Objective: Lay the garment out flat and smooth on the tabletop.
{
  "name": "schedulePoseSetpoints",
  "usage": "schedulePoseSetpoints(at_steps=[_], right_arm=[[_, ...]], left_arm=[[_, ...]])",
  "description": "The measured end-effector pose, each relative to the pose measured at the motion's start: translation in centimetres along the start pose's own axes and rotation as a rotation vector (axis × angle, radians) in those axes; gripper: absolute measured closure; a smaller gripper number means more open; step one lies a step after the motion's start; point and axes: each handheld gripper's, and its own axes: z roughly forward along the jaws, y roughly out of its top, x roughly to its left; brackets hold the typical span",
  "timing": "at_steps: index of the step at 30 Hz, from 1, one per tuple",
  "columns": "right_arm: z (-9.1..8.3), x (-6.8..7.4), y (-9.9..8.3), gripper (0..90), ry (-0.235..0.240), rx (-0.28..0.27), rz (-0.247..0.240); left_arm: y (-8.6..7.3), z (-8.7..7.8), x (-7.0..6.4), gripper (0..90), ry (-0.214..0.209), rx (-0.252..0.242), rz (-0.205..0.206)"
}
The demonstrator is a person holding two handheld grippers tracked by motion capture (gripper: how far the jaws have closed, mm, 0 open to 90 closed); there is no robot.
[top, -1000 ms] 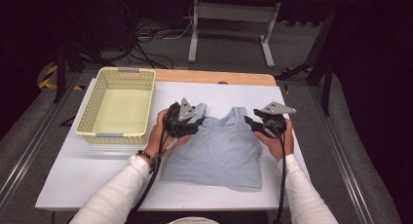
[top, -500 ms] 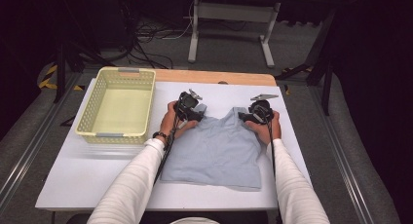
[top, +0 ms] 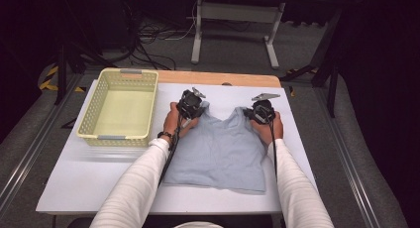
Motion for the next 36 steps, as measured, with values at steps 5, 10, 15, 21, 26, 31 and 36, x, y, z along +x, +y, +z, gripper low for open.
schedulePoseSetpoints(at_steps=[5,10,15,21,26,31,36], right_arm=[[-1.8,-0.3,1.6,88.3,-0.035,-0.068,0.010],[-3.0,-0.4,2.9,83.1,-0.062,-0.111,0.008],[-3.2,0.2,3.3,58.2,-0.112,-0.131,-0.013],[-4.3,1.2,3.3,45.4,-0.105,-0.171,-0.020],[-5.9,2.1,2.0,45.0,-0.084,-0.216,-0.009],[-7.4,2.6,0.0,44.9,-0.061,-0.223,-0.006],[-8.1,2.7,-2.5,45.0,-0.044,-0.203,0.014]], left_arm=[[1.8,-2.7,0.3,80.3,0.060,-0.111,-0.028],[2.6,-3.3,0.2,56.0,0.119,-0.124,-0.052],[2.6,-3.4,-0.2,33.9,0.135,-0.144,-0.083],[2.4,-3.9,-2.3,26.6,0.115,-0.162,-0.012],[1.4,-4.4,-4.3,25.3,0.075,-0.179,0.056],[-0.2,-5.0,-6.0,25.2,0.029,-0.183,0.106],[-2.0,-5.8,-7.0,24.1,-0.005,-0.193,0.135]])
